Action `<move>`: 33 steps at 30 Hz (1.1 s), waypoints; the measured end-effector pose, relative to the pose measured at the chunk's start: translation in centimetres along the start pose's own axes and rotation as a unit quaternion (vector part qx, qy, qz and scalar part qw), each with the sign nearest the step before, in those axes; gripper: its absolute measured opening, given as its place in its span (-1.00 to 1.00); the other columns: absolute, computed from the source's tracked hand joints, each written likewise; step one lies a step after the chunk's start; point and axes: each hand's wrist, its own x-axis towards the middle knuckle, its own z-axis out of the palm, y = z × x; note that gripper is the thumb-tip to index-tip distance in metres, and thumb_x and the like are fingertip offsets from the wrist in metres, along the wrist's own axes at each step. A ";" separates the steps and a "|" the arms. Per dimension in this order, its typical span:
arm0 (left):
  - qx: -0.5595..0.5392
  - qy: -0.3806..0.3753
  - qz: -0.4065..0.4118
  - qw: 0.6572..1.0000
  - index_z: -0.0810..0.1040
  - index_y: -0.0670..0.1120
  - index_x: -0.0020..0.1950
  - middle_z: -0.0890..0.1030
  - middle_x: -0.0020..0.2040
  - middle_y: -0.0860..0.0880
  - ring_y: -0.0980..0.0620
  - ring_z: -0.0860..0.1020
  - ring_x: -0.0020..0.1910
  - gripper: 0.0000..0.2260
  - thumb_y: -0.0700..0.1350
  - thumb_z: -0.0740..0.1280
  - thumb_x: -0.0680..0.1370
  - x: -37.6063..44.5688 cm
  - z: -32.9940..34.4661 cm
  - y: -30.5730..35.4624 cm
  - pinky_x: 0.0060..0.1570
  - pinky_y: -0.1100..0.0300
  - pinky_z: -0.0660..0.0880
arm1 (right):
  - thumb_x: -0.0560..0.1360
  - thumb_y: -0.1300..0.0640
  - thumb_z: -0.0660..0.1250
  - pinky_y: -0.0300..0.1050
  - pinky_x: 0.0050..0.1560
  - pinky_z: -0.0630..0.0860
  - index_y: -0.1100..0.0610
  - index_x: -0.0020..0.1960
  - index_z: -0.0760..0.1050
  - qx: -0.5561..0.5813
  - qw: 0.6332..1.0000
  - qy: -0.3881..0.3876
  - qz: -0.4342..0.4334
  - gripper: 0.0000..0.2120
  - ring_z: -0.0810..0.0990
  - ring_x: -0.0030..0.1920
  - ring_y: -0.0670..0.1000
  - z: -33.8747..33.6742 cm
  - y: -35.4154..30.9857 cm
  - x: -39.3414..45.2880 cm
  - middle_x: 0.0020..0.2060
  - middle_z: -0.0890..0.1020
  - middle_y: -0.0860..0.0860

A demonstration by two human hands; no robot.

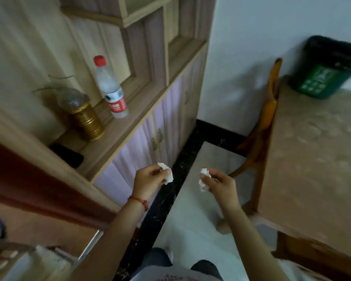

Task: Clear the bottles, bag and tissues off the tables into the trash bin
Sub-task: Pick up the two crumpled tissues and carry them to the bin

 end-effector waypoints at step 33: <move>0.006 -0.222 0.044 0.974 0.46 -0.22 -0.43 0.56 -0.48 0.00 0.12 0.53 -0.42 -0.75 -0.35 0.32 0.45 29.3 20.1 7.8 -0.32 0.34 0.48 | 0.44 0.16 0.41 0.30 -0.08 0.57 0.17 -0.02 0.62 0.053 0.983 0.175 -0.019 -0.85 0.67 -0.12 0.10 -10.8 -9.4 25.5 -0.26 0.68 -0.02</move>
